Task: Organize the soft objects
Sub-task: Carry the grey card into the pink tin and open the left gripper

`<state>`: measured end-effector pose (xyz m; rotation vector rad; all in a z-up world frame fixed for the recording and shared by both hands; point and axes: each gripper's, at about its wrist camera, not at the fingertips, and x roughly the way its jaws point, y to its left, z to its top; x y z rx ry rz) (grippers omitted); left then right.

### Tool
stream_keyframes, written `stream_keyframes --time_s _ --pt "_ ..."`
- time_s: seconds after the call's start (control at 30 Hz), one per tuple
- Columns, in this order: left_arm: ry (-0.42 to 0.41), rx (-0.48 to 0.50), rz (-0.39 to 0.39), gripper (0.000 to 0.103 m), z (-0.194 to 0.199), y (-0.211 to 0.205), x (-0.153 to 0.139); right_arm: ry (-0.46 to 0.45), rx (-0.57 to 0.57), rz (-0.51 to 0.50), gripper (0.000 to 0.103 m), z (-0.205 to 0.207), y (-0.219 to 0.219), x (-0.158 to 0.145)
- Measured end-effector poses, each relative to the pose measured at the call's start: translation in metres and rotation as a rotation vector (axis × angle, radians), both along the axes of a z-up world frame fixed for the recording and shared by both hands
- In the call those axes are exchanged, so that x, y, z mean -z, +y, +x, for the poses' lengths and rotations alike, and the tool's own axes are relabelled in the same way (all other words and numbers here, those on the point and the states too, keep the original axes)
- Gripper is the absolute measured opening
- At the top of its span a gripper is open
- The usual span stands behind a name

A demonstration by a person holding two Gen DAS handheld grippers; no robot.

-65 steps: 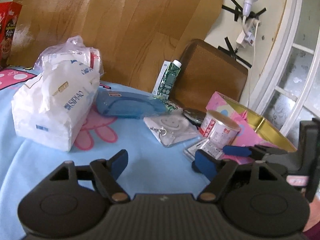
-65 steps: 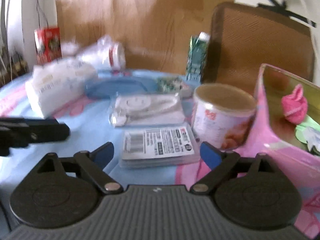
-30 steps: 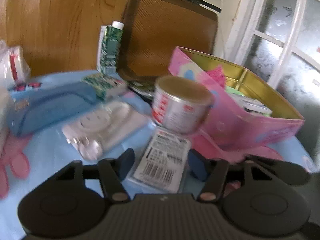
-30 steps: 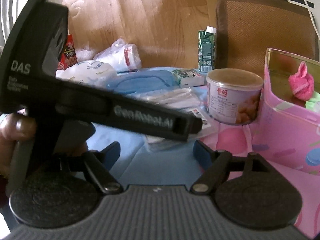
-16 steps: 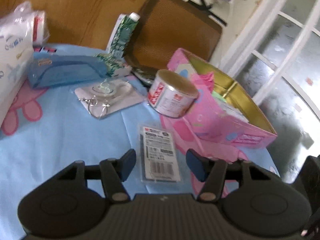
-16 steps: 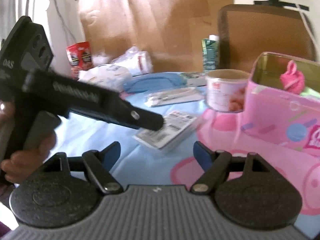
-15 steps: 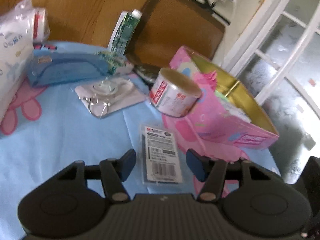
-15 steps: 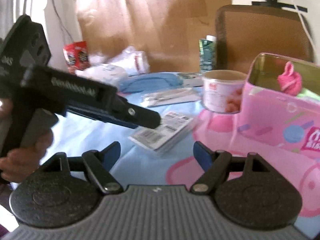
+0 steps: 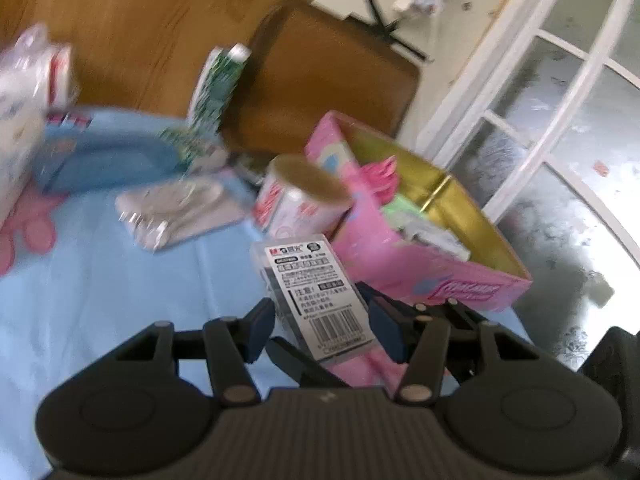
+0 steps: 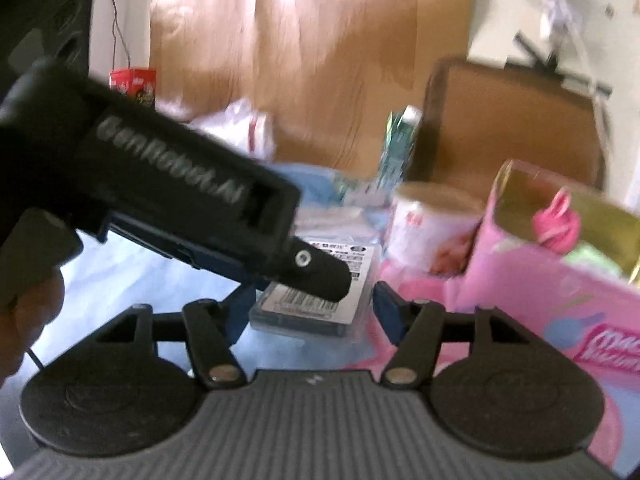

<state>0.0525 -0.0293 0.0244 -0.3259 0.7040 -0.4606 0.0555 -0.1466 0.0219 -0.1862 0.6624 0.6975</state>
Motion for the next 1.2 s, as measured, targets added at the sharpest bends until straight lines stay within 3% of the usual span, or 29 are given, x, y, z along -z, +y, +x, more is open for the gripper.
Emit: stream_keyframes --time_s 0.13,0.3,0.47,0.6,0.7,0.83,0.87,0.93,1.07,1.2 --pt "-0.084 0.053 0.011 0.052 0.001 -0.025 -0.026 -0.119 0.049 0.028 0.067 -0.004 -0.016 -0.016" --pt "-0.141 0.163 0.044 0.052 0.030 -0.081 -0.043 -0.238 0.169 0.024 0.066 0.007 -0.052 -0.029" --pt "-0.166 0.227 0.090 0.052 0.067 -0.138 -0.039 -0.234 0.309 0.004 0.066 0.039 -0.093 -0.025" --pt "-0.140 0.171 0.123 0.052 0.084 -0.149 -0.027 -0.179 0.362 -0.014 0.077 0.072 -0.110 -0.005" --pt "-0.158 0.183 0.062 0.052 0.067 -0.123 -0.027 -0.164 0.386 0.021 0.077 0.073 -0.118 -0.006" --pt "-0.208 0.119 0.020 0.056 0.030 -0.059 -0.025 -0.212 0.376 0.069 0.076 0.054 -0.118 -0.011" --pt "-0.211 0.085 0.028 0.056 0.024 -0.041 -0.022 -0.216 0.367 0.089 0.075 0.052 -0.116 -0.012" --pt "-0.202 -0.022 0.076 0.056 0.011 -0.004 -0.012 -0.209 0.324 0.132 0.063 0.050 -0.109 -0.014" --pt "-0.132 -0.240 0.112 0.056 0.000 0.065 0.012 -0.177 0.149 0.132 0.045 0.039 -0.069 -0.021" --pt "-0.083 -0.381 0.032 0.056 -0.007 0.116 0.038 -0.086 -0.008 0.091 0.043 0.047 -0.016 -0.013"
